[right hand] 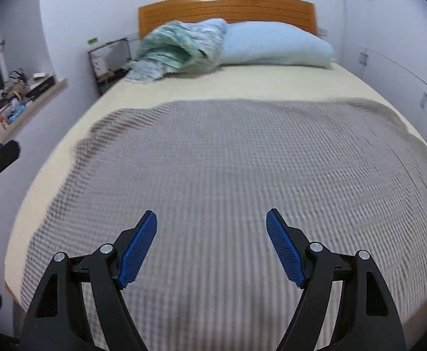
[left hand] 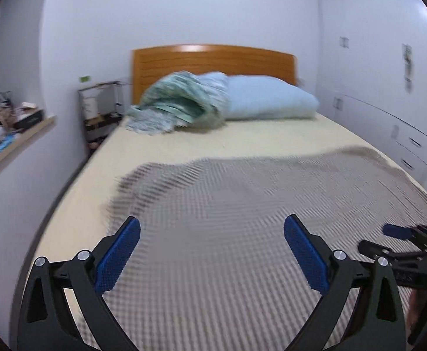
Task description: Collect trash
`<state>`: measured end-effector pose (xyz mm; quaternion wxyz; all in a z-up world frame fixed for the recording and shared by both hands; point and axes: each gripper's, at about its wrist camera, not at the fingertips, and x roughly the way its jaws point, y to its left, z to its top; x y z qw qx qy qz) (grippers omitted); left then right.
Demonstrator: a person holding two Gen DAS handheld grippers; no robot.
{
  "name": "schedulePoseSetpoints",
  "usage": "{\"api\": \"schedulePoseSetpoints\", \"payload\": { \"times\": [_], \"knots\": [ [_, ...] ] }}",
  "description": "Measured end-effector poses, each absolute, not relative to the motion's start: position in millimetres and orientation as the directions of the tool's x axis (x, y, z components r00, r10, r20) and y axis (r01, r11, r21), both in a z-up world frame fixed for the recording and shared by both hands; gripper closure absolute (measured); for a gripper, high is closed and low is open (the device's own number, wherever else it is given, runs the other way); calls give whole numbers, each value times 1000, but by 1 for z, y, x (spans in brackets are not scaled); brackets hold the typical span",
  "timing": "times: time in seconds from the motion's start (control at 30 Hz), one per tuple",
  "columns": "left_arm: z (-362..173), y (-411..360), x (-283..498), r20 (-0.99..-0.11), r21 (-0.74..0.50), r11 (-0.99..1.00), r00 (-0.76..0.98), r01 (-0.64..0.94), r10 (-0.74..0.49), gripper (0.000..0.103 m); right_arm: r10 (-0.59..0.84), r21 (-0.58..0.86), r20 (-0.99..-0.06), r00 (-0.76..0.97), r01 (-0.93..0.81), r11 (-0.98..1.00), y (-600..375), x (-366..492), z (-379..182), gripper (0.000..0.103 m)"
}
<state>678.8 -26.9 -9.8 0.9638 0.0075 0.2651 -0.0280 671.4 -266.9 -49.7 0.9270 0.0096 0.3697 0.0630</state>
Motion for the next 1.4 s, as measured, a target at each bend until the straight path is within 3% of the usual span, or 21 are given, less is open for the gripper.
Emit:
{"api": "schedulePoseSetpoints", "payload": {
  "times": [0.3, 0.6, 1.33, 1.4],
  "knots": [
    [-11, -4, 738, -370, 14, 1000, 929, 5, 0, 8, 105, 28, -540, 835, -107, 994, -239, 720, -39, 29],
    [-23, 4, 748, -334, -5, 1000, 942, 31, -31, 8, 65, -11, -383, 921, -75, 997, -236, 726, -41, 29],
    [34, 5, 635, -232, -20, 997, 970, 77, -79, 8, 35, -87, -343, 939, -68, 994, -231, 630, 15, 29],
    [40, 3, 619, -228, -24, 996, 969, 87, -90, 8, 30, -85, -354, 935, -64, 994, -233, 618, 18, 24]
  ]
}}
